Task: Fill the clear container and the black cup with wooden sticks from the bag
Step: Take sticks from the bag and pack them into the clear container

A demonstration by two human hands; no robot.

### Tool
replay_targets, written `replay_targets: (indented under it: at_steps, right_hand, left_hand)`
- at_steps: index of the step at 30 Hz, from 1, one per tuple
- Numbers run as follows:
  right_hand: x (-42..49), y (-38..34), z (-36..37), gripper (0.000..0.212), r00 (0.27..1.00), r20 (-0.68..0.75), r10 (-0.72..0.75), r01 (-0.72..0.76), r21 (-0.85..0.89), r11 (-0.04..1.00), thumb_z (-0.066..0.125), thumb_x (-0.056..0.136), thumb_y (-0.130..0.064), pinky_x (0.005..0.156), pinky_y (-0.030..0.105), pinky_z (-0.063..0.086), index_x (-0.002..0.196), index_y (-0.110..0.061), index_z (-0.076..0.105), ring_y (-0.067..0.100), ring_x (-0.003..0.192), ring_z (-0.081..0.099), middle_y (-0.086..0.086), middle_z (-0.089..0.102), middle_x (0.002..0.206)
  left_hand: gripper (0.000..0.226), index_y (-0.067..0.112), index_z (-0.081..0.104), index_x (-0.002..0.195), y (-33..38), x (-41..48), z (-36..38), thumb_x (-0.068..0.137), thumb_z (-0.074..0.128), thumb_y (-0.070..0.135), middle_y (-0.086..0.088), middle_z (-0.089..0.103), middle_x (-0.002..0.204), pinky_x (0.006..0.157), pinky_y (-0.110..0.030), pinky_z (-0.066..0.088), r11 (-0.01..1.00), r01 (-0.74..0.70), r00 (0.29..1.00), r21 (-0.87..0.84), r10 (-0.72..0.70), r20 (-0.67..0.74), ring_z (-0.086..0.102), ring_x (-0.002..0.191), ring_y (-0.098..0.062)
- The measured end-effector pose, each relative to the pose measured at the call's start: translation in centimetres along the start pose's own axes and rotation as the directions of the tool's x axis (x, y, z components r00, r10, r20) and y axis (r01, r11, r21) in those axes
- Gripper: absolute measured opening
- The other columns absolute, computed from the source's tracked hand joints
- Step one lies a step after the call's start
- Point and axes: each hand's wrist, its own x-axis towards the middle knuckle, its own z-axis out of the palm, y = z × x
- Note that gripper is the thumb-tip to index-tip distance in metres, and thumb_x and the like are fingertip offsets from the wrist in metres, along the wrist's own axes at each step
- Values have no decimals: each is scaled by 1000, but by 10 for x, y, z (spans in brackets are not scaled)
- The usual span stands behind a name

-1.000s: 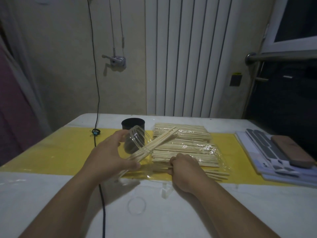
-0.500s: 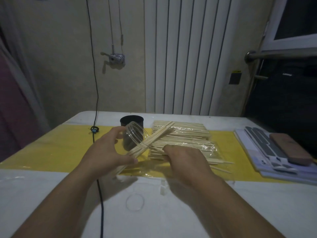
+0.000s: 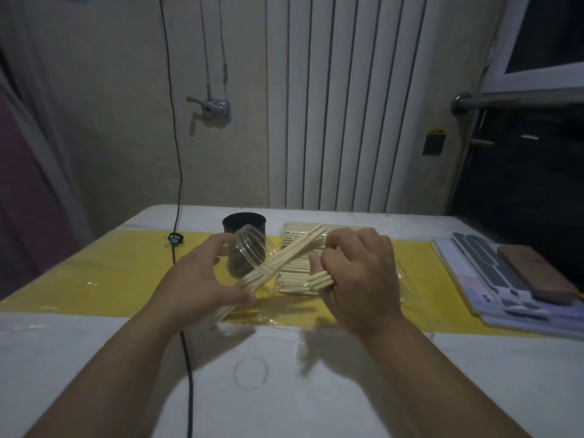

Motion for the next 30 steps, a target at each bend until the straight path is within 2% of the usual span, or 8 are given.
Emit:
replay_targets:
  at_steps: [4,7,11,15,18,21,23,30]
  right_hand:
    - [3,0,-4,43,993,-60,98,-95,56,994,47,102,-33,53,33,31,65,-11,52,27,57,40,9,47,72]
    - [1,6,-4,54,980,-70,188,-176,144,974,42,104,-44,47,32,37,71,-8,64,24,57,43,8,47,75]
    - [-3,8,-5,36,952,-115,284,-230,344,910,57,99,-33,62,29,49,89,-4,76,20,75,56,9,55,87]
    - [-1,4,-10,22,854,-120,506,-373,536,757,58,96,-22,74,12,42,85,-9,73,2,83,57,-5,57,84]
    - [8,-4,-18,23,763,-74,643,-456,643,616,55,98,-31,73,16,46,79,-25,68,7,76,64,2,64,79]
    - [16,-14,-23,29,619,147,772,-566,765,308,56,100,-24,53,22,51,76,-11,65,15,51,62,7,64,59]
    - [13,-14,-20,28,565,301,768,-644,743,182,58,99,-21,44,26,47,73,-9,62,14,46,57,1,59,53]
    - [9,-5,-7,25,580,423,696,-758,594,270,70,88,-30,59,8,42,72,-14,63,-4,60,58,-12,65,63]
  left_hand:
    - [95,53,42,127,1,0,0,51,96,36,21,53,121,94,-36,44,1000,-8,1000,22,8,-2,50,117,-4]
    - [94,54,41,126,1,-1,0,52,96,36,21,54,122,94,-37,44,1000,-11,1000,26,11,-6,50,117,-4]
    - [96,50,43,131,1,-1,1,52,96,37,21,54,122,94,-37,45,998,-23,1000,53,23,-4,50,116,-4]
    - [95,53,41,127,2,0,2,51,96,39,22,54,119,93,-37,46,996,-43,999,72,43,4,51,114,-5]
    - [93,60,37,120,3,-1,1,43,89,50,24,53,117,93,-37,47,997,-43,999,64,42,6,52,113,-4]
    - [95,56,40,126,3,-1,2,46,91,48,24,54,119,92,-37,47,996,-42,999,76,42,2,52,113,-5]
    - [94,56,40,125,3,-1,2,49,94,43,24,53,119,91,-36,47,995,-44,999,94,44,1,52,113,-5]
    - [99,51,42,133,7,-3,2,49,93,44,28,52,119,91,-37,48,983,-76,997,164,74,18,53,117,-9]
